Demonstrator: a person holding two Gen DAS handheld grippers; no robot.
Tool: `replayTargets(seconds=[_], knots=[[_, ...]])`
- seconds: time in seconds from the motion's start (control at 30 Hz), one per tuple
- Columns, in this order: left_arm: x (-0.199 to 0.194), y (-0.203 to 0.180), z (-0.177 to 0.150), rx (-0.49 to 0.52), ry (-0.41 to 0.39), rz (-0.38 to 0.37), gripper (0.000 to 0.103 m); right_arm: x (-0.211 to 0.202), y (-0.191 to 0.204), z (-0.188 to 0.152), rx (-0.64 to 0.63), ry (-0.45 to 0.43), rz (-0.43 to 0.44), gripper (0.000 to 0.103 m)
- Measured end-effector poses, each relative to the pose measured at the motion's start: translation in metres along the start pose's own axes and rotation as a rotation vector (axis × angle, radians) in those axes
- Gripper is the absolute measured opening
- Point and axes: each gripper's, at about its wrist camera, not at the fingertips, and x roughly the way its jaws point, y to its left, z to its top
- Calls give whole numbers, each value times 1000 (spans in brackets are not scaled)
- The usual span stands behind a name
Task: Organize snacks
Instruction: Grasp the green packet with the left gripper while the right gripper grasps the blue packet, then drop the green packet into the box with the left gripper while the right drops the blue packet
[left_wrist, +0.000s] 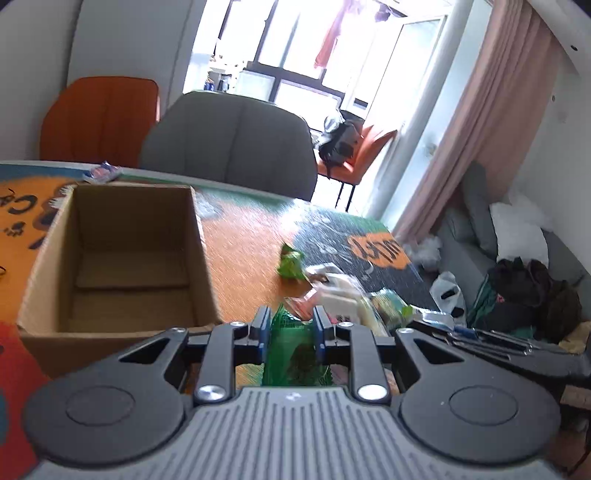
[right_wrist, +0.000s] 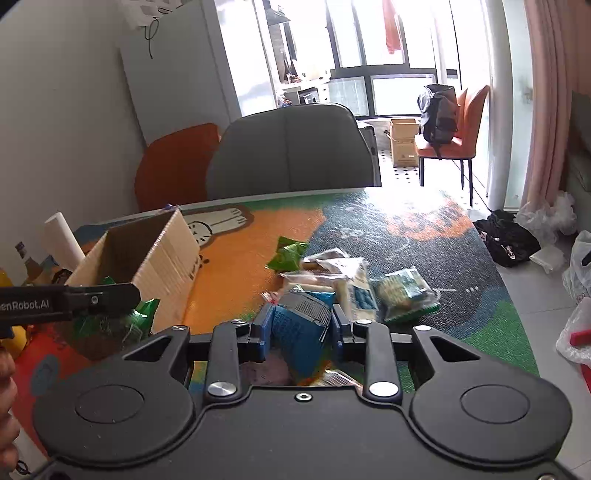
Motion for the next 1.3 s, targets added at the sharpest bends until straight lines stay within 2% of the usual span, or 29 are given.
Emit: replayTargets(seconds=[0.37,0.83,1.2,1.3], knots=[[-10,46,24,-49,-41,65,23,12,47,19,-34,-23,62,29],[-1,104,30,-104,-10,152,23,46,95,31,-60,-2,153,29],[11,131,26,-128,33,195,23,63,126,37,-99,22,185,29],[8,134,27,-112,19,215,23,67,134,39,-109,25,192,29]])
